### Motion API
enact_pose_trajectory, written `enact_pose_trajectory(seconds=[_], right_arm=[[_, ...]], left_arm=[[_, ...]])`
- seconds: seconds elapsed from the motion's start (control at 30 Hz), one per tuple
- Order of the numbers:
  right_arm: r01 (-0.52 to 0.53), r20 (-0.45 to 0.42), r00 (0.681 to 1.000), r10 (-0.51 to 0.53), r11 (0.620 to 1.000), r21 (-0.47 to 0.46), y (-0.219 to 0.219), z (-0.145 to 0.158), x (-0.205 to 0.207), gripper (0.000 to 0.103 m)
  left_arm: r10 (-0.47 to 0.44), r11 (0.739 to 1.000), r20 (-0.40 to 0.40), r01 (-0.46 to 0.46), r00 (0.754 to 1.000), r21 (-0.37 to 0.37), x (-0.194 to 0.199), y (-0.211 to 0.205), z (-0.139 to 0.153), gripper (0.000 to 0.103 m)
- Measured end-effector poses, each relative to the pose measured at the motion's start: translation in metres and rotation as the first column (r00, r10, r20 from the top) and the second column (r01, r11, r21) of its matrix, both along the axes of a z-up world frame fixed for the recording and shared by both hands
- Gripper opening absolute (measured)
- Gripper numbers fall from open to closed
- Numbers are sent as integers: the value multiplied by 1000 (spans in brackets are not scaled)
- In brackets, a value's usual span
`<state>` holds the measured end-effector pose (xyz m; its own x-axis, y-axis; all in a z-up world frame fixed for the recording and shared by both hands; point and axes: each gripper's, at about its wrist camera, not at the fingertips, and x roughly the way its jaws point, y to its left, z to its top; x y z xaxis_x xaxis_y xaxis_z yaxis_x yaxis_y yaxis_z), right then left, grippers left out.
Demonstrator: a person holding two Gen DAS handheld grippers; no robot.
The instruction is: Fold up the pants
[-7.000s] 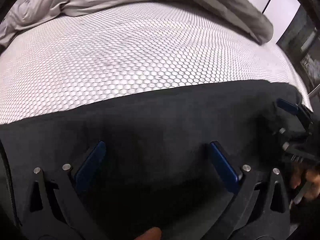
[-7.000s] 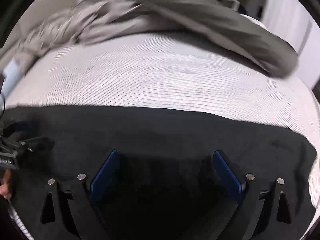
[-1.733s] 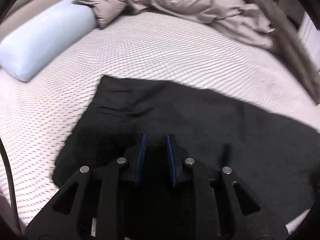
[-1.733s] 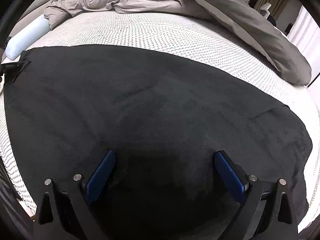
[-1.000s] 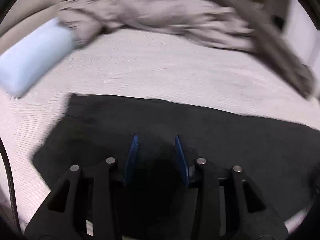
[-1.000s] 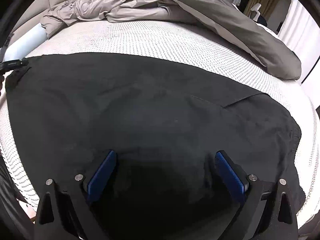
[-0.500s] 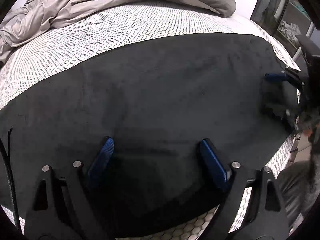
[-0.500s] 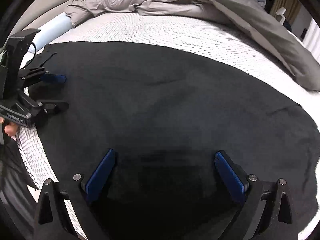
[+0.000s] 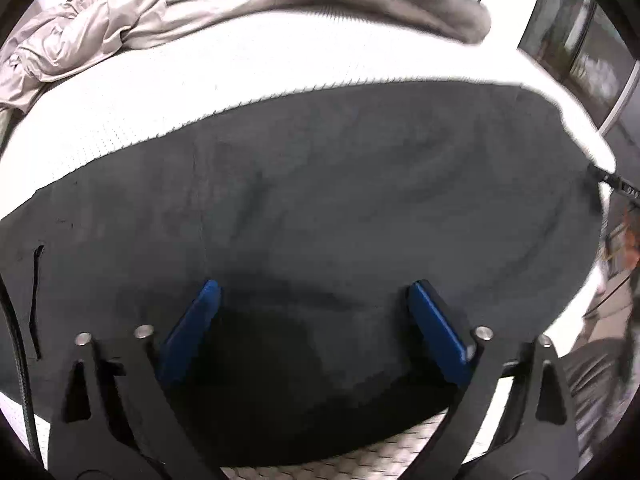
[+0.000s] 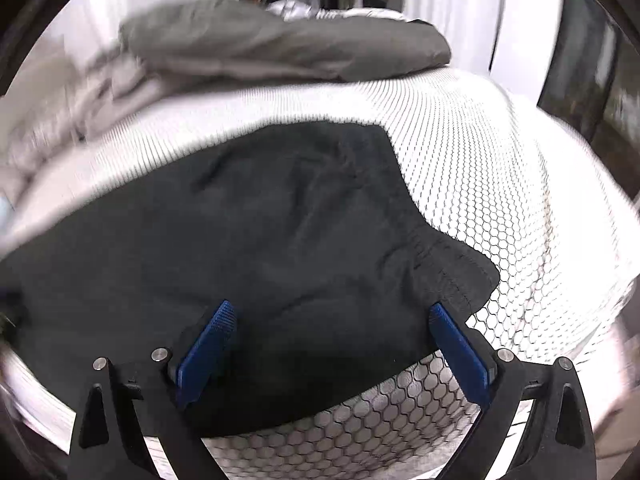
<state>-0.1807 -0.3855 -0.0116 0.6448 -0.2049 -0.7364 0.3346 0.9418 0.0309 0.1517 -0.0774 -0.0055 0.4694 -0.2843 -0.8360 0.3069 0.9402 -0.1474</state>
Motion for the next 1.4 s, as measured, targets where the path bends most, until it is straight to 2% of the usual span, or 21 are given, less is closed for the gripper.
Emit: enact_pose_trajectory(seconds=[0.07, 0.23, 0.37, 0.43, 0.53, 0.57, 0.63, 0.67, 0.73, 0.77, 0.87, 1.0, 1.03, 1.07, 1.1, 1.13, 1.17, 1.2, 1.27, 1.33, 1.4], right_arm=[[13, 55, 998, -18, 995, 95, -11, 7, -8, 100], [43, 119, 990, -81, 956, 292, -38, 5, -23, 100], [10, 113, 991, -69, 889, 457, -60, -12, -36, 99], [9, 133, 987, -92, 851, 525, -62, -22, -36, 88], [-49, 240, 962, -129, 784, 619, -78, -26, -20, 81], [-40, 240, 960, -143, 781, 623, -82, -29, -16, 77], [33, 200, 962, -183, 811, 584, -83, -38, -4, 43], [68, 186, 961, -206, 826, 560, -82, -40, 4, 40], [64, 219, 951, -218, 833, 549, -76, -31, 8, 25], [57, 238, 948, -213, 846, 529, -69, -22, 8, 23], [-21, 320, 938, -130, 903, 430, -35, 7, 10, 18], [-268, 426, 898, 108, 903, 336, 48, 52, 23, 18], [-343, 434, 880, 193, 891, 299, 75, 61, 33, 18], [-443, 423, 853, 306, 854, 274, 114, 65, 44, 20], [-487, 408, 840, 358, 829, 274, 132, 65, 49, 27], [-571, 353, 810, 469, 768, 290, 168, 57, 63, 43], [-605, 312, 793, 523, 738, 300, 188, 51, 71, 50], [-651, 215, 758, 616, 694, 307, 219, 37, 80, 54], [-707, 109, 696, 710, 650, 278, 253, 22, 80, 54], [-722, 101, 677, 729, 633, 280, 260, 21, 71, 53], [-704, 161, 704, 692, 648, 290, 243, 33, 72, 54]], left_arm=[[-21, 999, 20, 22, 1000, -29, -2, -4, 5, 94], [-23, 998, -20, 24, 1000, 54, -1, -6, -9, 97], [-19, 998, -18, 20, 1000, 54, -3, -7, -7, 97], [-18, 998, -17, 19, 1000, 62, -3, -10, -7, 97], [-17, 998, -19, 18, 1000, 59, -3, -13, -7, 97], [-18, 998, -19, 19, 1000, 55, -1, -12, -9, 97], [-19, 999, -20, 20, 1000, 49, 2, -9, -10, 97], [-19, 999, -19, 19, 1000, 47, 3, -8, -10, 97], [-20, 999, -17, 21, 1000, 45, 3, -7, -9, 97], [-18, 999, -17, 19, 1000, 44, 2, -5, -9, 97], [-4, 1000, -15, 5, 1000, 30, 1, 1, -5, 97], [36, 999, -1, -36, 999, 13, -1, 16, 2, 97], [47, 999, 2, -47, 999, 8, -1, 20, 3, 97], [59, 998, 5, -59, 998, 2, -1, 25, 5, 97], [74, 997, 5, -74, 997, -5, -1, 32, 6, 97], [88, 996, 6, -88, 996, -10, -2, 37, 7, 97], [103, 995, 6, -103, 995, -18, -2, 43, 8, 97], [119, 993, 5, -119, 993, -29, -3, 50, 9, 97], [148, 988, 2, -148, 989, -53, -3, 60, 11, 97], [174, 980, -4, -174, 985, -99, -3, 70, 14, 95], [185, 967, -21, -186, 982, -173, -2, 76, 19, 95]])
